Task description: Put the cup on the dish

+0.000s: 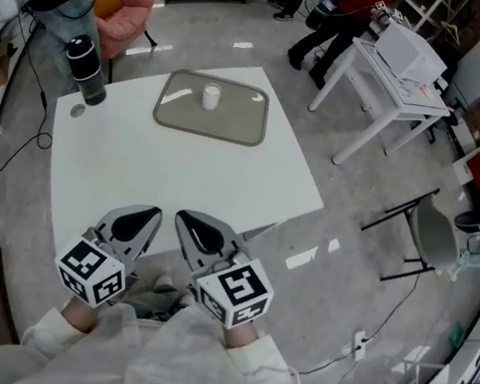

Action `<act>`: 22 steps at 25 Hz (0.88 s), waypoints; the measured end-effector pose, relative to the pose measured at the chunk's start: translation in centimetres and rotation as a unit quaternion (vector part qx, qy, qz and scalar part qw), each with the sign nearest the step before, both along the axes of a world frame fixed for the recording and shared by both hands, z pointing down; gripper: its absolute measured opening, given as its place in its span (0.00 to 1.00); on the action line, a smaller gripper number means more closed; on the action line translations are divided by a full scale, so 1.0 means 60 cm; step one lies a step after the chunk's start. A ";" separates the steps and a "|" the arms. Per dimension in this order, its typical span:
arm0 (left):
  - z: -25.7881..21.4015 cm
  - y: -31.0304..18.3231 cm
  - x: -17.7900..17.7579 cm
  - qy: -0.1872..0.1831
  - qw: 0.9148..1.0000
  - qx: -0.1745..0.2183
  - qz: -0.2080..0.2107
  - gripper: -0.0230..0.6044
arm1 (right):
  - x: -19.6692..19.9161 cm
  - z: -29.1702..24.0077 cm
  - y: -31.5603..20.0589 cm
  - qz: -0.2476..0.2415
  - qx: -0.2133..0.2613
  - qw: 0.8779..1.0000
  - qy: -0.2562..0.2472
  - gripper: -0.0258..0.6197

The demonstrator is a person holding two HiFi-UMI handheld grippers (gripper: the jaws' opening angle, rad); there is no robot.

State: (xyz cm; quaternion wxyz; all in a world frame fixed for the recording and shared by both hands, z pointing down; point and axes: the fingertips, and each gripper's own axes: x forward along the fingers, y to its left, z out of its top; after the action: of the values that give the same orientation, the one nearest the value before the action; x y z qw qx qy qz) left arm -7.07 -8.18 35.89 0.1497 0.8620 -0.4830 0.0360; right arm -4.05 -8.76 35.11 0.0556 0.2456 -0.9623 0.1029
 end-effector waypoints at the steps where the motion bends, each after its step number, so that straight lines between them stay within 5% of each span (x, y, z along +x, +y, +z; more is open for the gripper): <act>1: 0.001 0.000 -0.002 0.002 1.000 -0.001 0.000 0.05 | -0.003 -0.001 0.002 -0.001 0.002 1.000 0.003 0.06; 6: -0.005 0.009 0.011 -0.017 1.000 0.015 0.014 0.05 | -0.005 0.001 0.009 0.001 -0.006 1.000 0.000 0.06; 22: -0.005 0.000 0.022 0.012 0.999 0.022 0.038 0.05 | 0.001 0.019 0.007 0.003 -0.002 0.999 0.035 0.06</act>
State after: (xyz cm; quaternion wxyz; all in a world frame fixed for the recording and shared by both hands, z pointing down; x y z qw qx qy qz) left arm -5.76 -8.20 35.61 0.1348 0.8831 -0.4490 0.0209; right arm -3.98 -8.34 36.26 0.0899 0.2519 -0.9587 0.0965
